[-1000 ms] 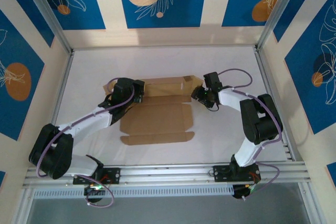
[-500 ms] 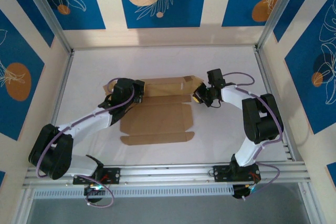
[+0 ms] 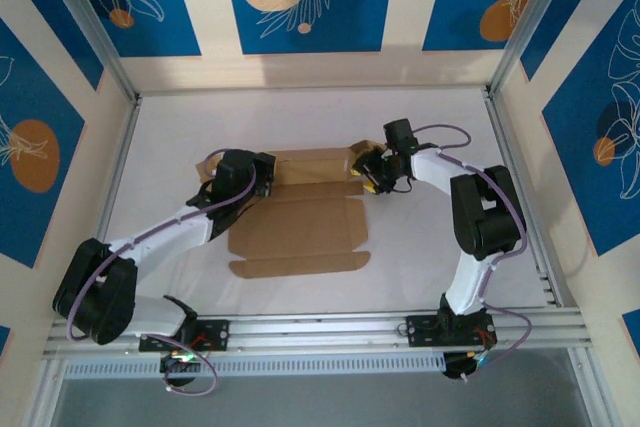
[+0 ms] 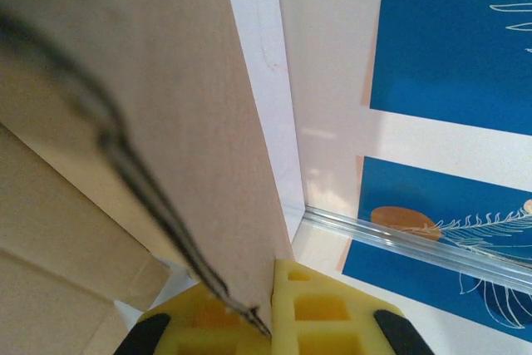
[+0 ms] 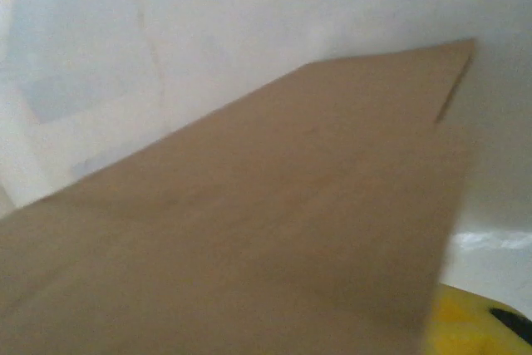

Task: Fold the paper box

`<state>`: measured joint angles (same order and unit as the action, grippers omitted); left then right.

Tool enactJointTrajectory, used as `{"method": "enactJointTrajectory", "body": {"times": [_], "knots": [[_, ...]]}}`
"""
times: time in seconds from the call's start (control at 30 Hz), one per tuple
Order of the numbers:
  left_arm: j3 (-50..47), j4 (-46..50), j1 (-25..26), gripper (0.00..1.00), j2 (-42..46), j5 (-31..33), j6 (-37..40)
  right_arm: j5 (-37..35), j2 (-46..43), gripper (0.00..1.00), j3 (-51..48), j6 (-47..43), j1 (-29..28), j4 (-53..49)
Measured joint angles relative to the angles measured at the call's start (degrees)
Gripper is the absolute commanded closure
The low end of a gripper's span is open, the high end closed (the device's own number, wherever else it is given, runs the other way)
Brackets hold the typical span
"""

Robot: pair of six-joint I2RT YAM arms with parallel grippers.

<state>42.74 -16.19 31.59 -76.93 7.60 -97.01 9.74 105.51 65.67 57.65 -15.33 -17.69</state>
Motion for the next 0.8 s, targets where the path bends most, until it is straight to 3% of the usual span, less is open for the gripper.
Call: {"method": "enactJointTrajectory", "body": {"times": [0.47, 0.8], "knots": [[-0.6, -0.3, 0.5, 1.0, 0.0, 0.3, 0.0, -2.1, 4.1, 0.46, 1.5, -5.8, -0.5, -1.5], [-1.1, -1.0, 0.5, 1.0, 0.0, 2.0, 0.0, 3.9, 4.1, 0.47, -1.4, -3.4, 0.3, 6.6]]}}
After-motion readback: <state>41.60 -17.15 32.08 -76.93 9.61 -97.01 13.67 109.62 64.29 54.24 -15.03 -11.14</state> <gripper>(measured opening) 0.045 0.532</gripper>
